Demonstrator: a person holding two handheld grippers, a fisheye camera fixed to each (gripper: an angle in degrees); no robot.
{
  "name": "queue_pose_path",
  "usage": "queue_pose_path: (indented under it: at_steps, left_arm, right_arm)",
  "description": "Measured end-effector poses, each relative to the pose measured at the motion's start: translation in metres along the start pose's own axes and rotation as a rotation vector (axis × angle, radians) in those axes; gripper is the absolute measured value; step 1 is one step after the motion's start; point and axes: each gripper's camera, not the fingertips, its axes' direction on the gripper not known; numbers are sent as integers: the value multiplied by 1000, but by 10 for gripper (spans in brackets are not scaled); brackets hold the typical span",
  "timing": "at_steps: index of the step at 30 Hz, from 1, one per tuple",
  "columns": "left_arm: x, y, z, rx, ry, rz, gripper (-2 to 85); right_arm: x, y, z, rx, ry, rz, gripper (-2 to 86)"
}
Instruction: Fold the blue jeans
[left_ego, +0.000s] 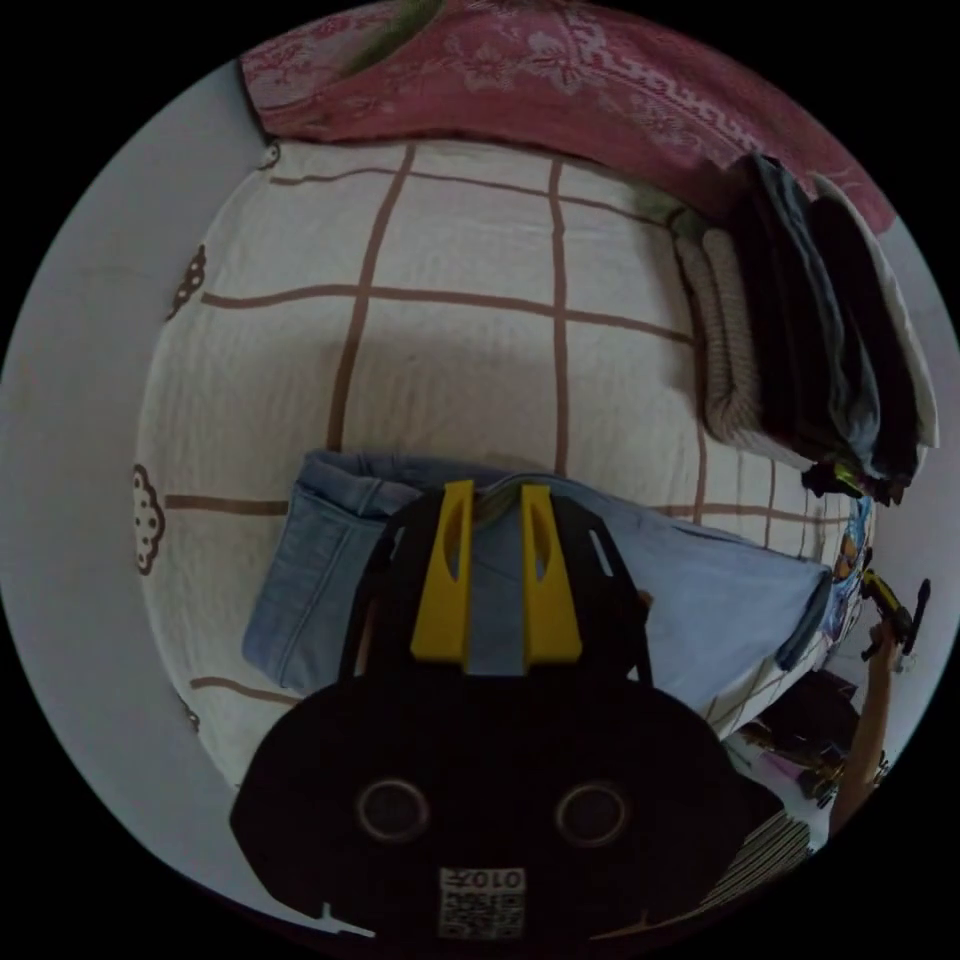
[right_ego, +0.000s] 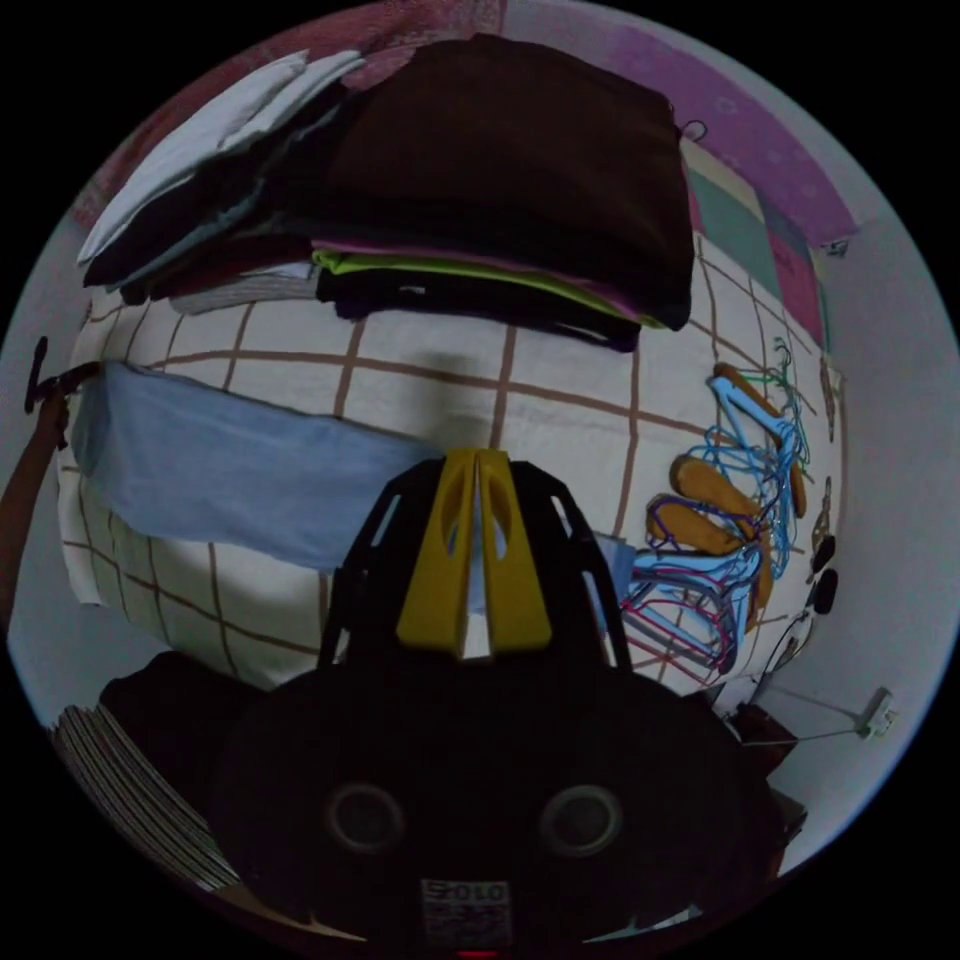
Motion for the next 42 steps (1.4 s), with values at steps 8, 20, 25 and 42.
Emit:
queue_pose_path:
  at_steps: [8, 20, 25, 42]
  left_arm:
    - [-32, -19, -5, -199, 132, 225, 98]
    - [-120, 78, -140, 206, 218, 223, 154]
    - [-166, 195, -118, 145, -15, 19, 164]
    - [48, 359, -45, 67, 91, 671, 180]
  right_arm:
    - [-82, 41, 19, 11, -136, -276, 34]
    - [-220, 96, 47, 49, -431, -618, 35]
    - [-236, 116, 62, 6, -479, -612, 38]
    - [-282, 108, 140, -57, -881, -200, 46]
